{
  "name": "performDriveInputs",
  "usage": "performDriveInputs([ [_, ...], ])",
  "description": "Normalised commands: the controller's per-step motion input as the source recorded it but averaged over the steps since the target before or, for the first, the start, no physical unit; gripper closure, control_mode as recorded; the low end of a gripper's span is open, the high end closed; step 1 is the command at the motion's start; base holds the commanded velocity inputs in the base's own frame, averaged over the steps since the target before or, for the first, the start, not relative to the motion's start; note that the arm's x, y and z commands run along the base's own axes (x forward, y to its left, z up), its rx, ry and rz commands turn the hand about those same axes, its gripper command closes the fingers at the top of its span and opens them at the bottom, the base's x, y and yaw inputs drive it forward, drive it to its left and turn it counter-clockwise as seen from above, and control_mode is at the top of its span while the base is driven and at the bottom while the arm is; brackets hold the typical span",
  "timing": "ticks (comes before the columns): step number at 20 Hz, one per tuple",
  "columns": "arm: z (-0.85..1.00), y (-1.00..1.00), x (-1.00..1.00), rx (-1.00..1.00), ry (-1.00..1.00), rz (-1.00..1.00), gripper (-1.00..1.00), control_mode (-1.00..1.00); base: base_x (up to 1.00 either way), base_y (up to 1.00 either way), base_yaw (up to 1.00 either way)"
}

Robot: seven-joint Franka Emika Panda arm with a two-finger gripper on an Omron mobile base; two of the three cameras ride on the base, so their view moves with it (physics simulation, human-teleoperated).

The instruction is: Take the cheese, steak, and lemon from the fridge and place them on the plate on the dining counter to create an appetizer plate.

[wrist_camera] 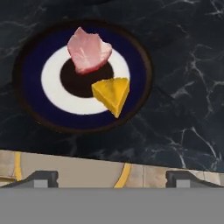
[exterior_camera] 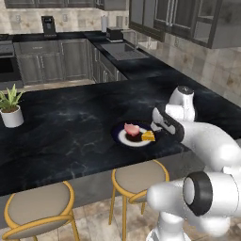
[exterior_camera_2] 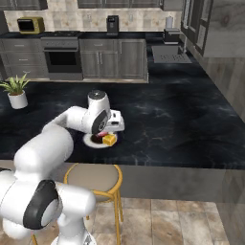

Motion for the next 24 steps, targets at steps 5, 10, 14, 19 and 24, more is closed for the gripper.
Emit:
performDriveInputs([
  [5,0.94,0.00,-1.00,0.00,-0.10,-0.28,-1.00,-1.00,0.00,0.00,0.00],
  [10,0.86,0.01,-0.90,0.00,-0.04,-0.30,-1.00,-1.00,0.00,0.00,0.00],
  [14,0.79,0.00,-0.81,0.00,-0.13,-0.19,-1.00,-1.00,0.00,0.00,0.00],
  [19,0.66,0.00,-0.93,0.00,-0.19,-0.04,-1.00,-1.00,0.00,0.00,0.00],
  [24,0.19,0.00,-0.60,0.00,-0.12,0.02,-1.00,1.00,-0.40,0.00,0.08],
])
